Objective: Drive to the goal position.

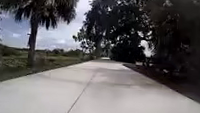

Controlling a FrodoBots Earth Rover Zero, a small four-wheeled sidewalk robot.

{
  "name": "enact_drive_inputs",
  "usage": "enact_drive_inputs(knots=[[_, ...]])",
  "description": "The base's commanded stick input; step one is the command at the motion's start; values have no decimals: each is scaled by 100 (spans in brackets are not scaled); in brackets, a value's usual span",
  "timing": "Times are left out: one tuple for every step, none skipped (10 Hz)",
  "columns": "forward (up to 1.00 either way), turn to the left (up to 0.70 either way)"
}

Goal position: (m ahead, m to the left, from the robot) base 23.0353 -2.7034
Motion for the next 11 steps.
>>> enact_drive_inputs(knots=[[70,0],[70,0],[70,0],[70,0],[70,0],[70,0],[70,0],[70,-10],[70,-23],[70,-35],[70,-35]])
